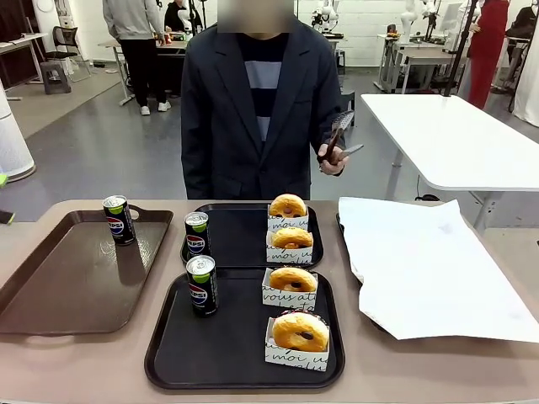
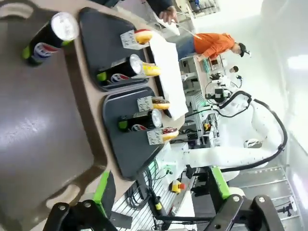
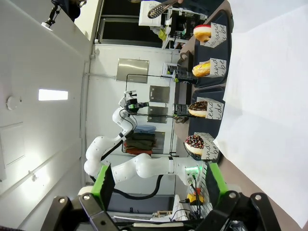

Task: Set up donuts and drinks on trays.
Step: Pick up one Pepsi coke from the Handle tray and place it on the Flat Tray without a Pepsi coke.

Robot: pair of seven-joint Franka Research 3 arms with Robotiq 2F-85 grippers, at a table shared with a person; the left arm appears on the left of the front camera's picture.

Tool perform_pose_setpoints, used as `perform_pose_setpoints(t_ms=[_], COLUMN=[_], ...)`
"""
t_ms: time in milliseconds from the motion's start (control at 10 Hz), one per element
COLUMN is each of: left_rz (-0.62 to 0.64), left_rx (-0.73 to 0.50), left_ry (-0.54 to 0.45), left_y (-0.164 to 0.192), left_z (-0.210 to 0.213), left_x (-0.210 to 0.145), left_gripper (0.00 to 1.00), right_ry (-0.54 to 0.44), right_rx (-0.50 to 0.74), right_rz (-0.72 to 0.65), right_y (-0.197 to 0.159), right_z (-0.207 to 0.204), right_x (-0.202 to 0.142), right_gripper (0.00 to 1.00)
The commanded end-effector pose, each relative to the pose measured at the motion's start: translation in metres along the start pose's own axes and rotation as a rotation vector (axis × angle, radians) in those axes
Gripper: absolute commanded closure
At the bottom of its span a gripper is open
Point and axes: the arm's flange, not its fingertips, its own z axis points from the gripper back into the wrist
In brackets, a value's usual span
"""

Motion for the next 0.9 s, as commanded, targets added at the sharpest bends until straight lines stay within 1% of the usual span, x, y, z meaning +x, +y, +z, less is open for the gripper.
perform_pose_setpoints(t_ms=[0,200,300,400,800], left_rz=[0.020,0.068,0.072,0.072,0.072], left_rx=[-0.024,-0.056,-0.084,-0.023,-0.023], left_ry=[-0.032,-0.074,-0.088,-0.049,-0.049], left_y=[0.031,0.053,0.051,0.055,0.055], left_z=[0.004,0.016,0.020,0.009,0.009], left_x=[0.009,-0.001,-0.001,-0.008,-0.008], left_gripper=[0.00,0.00,0.00,0.00,0.00], right_ry=[-0.003,-0.003,-0.003,-0.003,-0.003], right_rx=[0.013,0.013,0.013,0.013,0.013], right_rz=[0.016,0.016,0.016,0.016,0.016], right_y=[0.000,0.000,0.000,0.000,0.000], right_z=[0.000,0.000,0.000,0.000,0.000], right_x=[0.000,0.000,0.000,0.000,0.000], right_gripper=[0.00,0.00,0.00,0.00,0.00])
